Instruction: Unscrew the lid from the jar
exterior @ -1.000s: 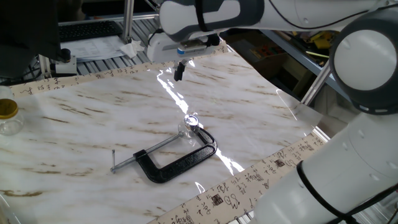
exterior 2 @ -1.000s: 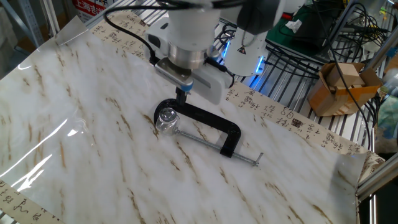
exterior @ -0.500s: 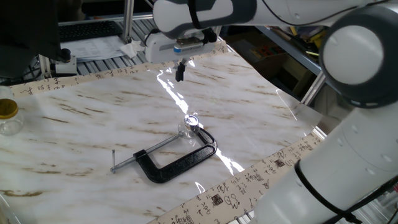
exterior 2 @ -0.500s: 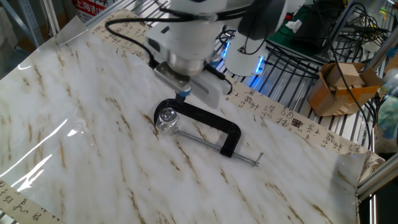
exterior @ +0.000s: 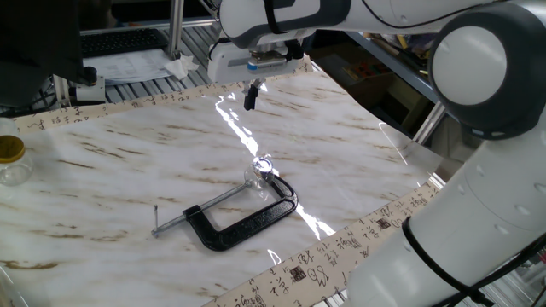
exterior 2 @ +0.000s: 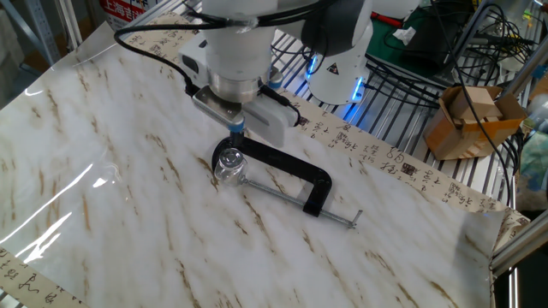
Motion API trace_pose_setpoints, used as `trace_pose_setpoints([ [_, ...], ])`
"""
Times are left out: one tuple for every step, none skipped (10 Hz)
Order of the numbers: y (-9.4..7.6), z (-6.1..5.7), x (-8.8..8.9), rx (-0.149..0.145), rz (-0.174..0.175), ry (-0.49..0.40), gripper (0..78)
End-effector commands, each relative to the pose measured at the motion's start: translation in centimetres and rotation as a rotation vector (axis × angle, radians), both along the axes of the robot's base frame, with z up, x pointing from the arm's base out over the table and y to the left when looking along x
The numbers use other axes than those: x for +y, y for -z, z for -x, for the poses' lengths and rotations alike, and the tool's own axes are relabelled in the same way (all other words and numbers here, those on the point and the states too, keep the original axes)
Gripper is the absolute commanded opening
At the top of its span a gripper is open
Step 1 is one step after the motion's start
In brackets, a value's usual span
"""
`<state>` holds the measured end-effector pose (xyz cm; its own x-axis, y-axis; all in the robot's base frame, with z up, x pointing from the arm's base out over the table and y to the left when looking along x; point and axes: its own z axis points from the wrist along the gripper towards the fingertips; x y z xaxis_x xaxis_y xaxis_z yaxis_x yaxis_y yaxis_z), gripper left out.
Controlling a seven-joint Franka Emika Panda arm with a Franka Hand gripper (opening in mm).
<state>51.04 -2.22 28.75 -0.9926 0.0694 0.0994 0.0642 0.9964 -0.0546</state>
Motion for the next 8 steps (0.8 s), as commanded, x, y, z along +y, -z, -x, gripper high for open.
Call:
trace_pose_setpoints([
  [-0.06,-0.10,-0.06,-0.002,-0.001,0.007,0.0],
  [-0.04,-0.08,-0.05,0.001,-0.002,0.012,0.0],
  [0.07,-0.06,-0.05,0.000,-0.014,0.011,0.0],
  [0.16,-0.05,-0.04,-0.002,-0.023,0.017,0.0],
  [0.17,-0.05,-0.04,-0.004,-0.031,0.027,0.0],
  [0.18,-0.05,-0.04,-0.004,-0.028,0.032,0.0],
  [0.19,-0.05,-0.04,-0.005,-0.024,0.038,0.0],
  [0.20,-0.05,-0.04,-0.006,-0.023,0.036,0.0],
])
